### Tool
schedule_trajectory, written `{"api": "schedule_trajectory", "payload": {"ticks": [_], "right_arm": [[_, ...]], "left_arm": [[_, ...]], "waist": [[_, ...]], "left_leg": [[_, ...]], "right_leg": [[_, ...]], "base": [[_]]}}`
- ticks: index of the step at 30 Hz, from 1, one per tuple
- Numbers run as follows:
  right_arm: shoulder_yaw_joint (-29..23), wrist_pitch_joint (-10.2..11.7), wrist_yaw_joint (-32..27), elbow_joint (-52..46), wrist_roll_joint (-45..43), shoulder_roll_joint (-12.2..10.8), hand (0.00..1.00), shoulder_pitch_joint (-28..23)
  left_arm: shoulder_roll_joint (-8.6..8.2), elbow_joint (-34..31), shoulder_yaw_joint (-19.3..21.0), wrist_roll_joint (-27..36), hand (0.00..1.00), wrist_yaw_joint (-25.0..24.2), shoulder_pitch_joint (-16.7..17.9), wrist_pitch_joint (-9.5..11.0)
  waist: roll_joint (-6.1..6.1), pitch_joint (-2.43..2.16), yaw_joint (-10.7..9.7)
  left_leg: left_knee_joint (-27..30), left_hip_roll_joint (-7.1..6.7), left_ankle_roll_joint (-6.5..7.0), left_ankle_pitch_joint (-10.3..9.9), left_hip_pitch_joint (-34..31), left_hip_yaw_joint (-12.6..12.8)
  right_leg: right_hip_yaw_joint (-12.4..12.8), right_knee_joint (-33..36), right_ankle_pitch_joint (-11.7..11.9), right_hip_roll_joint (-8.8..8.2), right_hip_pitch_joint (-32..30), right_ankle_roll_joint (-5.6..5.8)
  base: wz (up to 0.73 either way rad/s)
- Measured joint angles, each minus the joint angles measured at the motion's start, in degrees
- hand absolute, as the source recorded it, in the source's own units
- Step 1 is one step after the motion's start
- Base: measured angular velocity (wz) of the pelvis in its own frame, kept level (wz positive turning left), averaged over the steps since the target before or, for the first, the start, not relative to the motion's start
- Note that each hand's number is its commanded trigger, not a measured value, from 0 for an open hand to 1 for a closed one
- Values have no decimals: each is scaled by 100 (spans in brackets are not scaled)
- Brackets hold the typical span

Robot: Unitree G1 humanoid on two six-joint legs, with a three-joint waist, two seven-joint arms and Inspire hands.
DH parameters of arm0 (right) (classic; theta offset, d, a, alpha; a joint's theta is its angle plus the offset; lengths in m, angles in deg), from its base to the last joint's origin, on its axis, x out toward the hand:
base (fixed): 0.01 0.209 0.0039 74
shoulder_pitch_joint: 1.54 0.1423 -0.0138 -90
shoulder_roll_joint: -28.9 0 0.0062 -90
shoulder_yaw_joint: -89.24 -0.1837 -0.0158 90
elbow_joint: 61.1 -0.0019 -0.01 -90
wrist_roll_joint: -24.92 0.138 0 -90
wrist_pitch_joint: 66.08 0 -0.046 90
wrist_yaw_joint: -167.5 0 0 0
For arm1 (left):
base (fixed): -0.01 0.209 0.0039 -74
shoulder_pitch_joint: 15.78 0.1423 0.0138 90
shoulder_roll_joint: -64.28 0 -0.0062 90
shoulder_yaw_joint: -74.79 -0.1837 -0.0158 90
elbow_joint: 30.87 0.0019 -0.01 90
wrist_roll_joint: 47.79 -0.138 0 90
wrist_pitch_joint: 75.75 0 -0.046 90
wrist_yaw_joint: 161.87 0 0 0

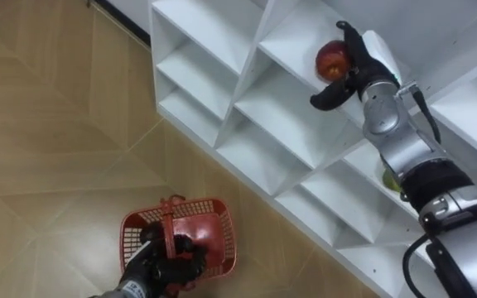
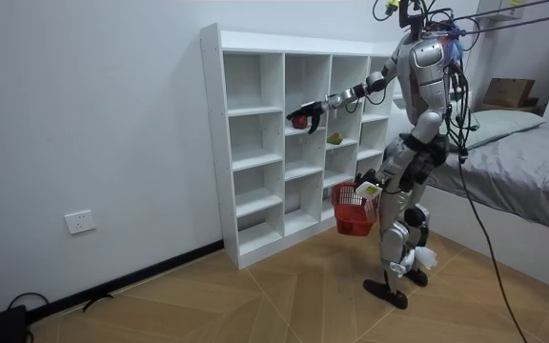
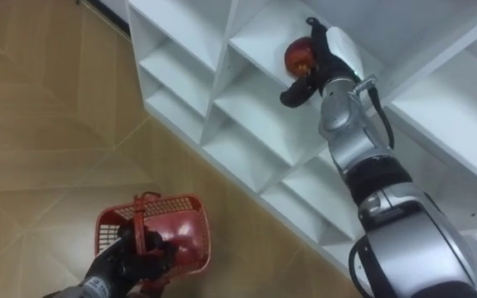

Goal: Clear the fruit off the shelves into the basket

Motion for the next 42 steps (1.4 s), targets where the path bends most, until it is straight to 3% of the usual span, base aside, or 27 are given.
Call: {"api": "schedule_trajectory", "payload": {"ticks": [2, 7, 10, 17, 26, 42], "right_arm": [[-1, 2, -3, 0, 0, -2, 100, 67], [6, 1, 9, 2, -5, -25, 100, 115], [52, 110, -17, -2, -115, -30, 100, 119], [50, 110, -103, 122, -121, -31, 100, 122], [50, 125, -178, 97, -183, -35, 100, 122], [46, 96, -166, -596, -245, -28, 100, 120]], "left_arm": [[-20, 59, 0, 0, 100, 5, -45, 0], [-38, 73, 1, 0, 100, 17, -96, 0], [-58, 83, -2, -1, 100, 21, -111, -1], [-75, 84, -62, 7, 100, 22, -122, 3], [14, 112, -319, 415, 100, 38, -116, 117], [74, 14, -434, 415, 100, 73, -67, 95]], "waist": [[5, 4, 0], [5, 4, -13], [6, 5, -28], [12, 9, 82], [1, 1, 100], [-8, -19, -230]], "left_leg": [[0, 2, 0, 0, -29, 1], [15, 4, 0, 0, -85, 2], [25, 14, 0, 0, -85, 8], [66, 65, -2, 1, -78, 26], [60, 80, -4, 2, -73, 33], [175, 85, -11, 5, 30, 58]], "right_leg": [[1, 2, 0, 0, -33, 0], [1, 3, 0, 2, -85, 0], [1, 13, 7, 7, -87, -12], [1, 72, 14, 10, -87, -21], [10, 75, 14, 19, -93, -21], [158, 77, 64, 69, 48, -69]], "base": [[0], [0], [-1], [0], [0], [-1]]}}
